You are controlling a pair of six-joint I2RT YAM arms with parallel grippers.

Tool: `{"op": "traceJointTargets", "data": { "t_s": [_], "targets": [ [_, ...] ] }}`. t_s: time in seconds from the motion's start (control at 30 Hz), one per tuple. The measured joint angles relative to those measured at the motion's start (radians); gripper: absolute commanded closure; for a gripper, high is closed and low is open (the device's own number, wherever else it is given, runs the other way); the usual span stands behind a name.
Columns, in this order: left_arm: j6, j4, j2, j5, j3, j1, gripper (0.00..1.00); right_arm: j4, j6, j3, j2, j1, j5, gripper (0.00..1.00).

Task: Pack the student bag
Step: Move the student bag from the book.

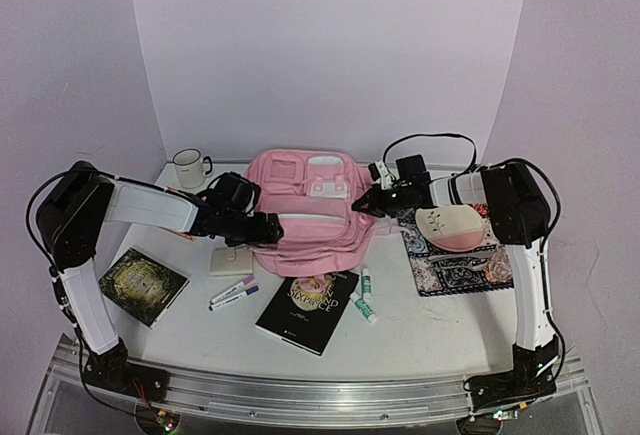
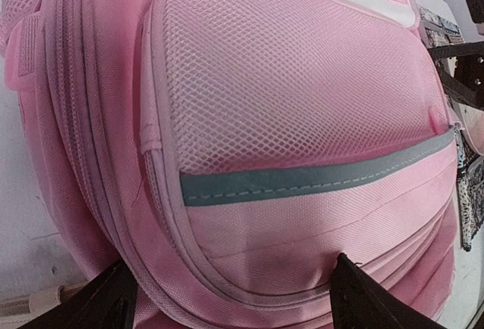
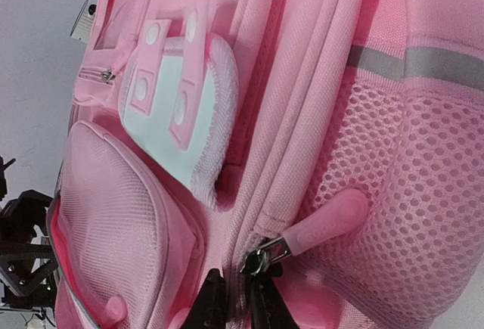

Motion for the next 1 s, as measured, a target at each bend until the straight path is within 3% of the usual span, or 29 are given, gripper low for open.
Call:
{"op": "traceJointTargets", "data": {
  "t_s": [0.2, 0.73, 1.0],
  "targets": [
    [0.026, -0.021, 0.017, -0.002, 0.031, 0.000, 0.11, 0.033, 0.025, -0.051, -0.033, -0.005, -0.002, 1.00],
    [0.110, -0.059, -0.024, -0.087, 0.166, -0.010, 0.11, 0.140, 0.146, -0.339, -0.376, 0.012, 0.035, 1.00],
    [0.110, -0.082, -0.049, -0.092, 0.286, -0.123, 0.19, 0.158, 0.171, -0.374, -0.398, 0.042, 0.120, 1.00]
  ]
}}
